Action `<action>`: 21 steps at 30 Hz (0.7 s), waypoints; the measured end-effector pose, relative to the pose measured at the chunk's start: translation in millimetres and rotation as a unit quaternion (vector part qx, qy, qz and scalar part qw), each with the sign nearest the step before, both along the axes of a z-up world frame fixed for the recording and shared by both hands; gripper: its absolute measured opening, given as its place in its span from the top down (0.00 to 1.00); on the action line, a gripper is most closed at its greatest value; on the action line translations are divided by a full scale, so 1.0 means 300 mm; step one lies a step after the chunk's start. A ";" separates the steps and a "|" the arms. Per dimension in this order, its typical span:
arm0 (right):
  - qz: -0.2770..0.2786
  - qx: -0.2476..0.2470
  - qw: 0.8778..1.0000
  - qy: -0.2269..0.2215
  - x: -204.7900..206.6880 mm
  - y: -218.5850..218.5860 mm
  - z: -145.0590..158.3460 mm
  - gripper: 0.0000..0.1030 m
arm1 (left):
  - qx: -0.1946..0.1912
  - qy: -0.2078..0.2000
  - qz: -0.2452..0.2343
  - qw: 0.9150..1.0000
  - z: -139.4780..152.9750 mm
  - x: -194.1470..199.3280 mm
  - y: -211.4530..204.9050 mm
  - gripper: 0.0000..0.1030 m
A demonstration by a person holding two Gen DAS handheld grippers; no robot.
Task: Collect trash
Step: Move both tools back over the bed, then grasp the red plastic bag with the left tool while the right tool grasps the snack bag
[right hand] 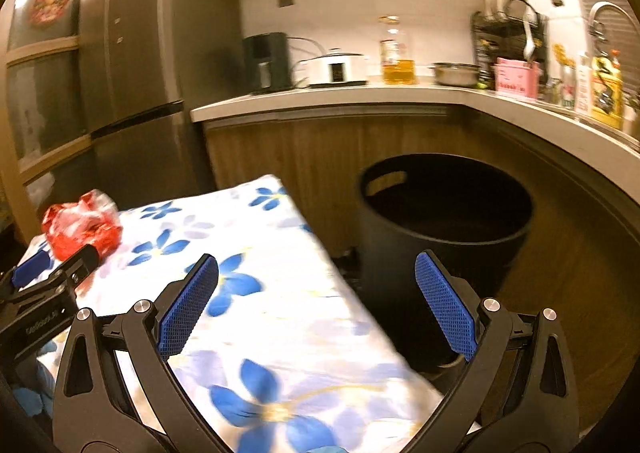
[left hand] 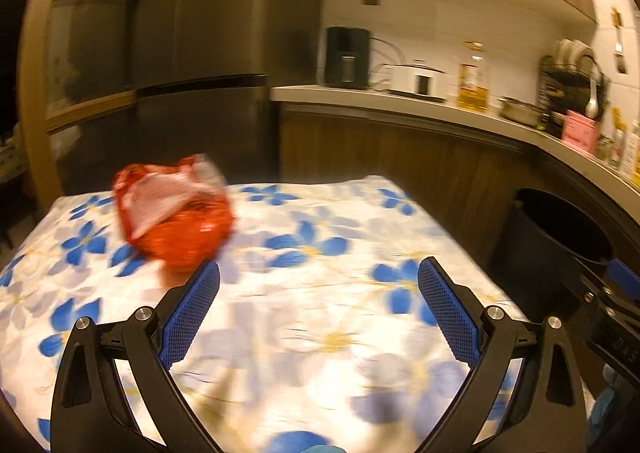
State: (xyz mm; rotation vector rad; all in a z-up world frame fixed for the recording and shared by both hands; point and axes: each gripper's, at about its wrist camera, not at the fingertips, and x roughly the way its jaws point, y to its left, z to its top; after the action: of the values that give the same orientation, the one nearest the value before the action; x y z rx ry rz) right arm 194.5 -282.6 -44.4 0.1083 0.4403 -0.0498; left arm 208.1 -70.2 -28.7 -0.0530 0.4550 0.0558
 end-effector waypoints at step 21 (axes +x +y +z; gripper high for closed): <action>0.115 -0.002 0.993 -0.008 0.186 0.408 0.003 0.05 | -0.055 0.078 0.067 0.993 -0.111 0.214 0.377 0.53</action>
State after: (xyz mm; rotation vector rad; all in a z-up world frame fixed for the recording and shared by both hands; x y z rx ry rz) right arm 250.3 -160.4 -43.5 0.0534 0.4349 0.1764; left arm 272.2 42.8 -61.9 -0.1886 0.6109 0.1667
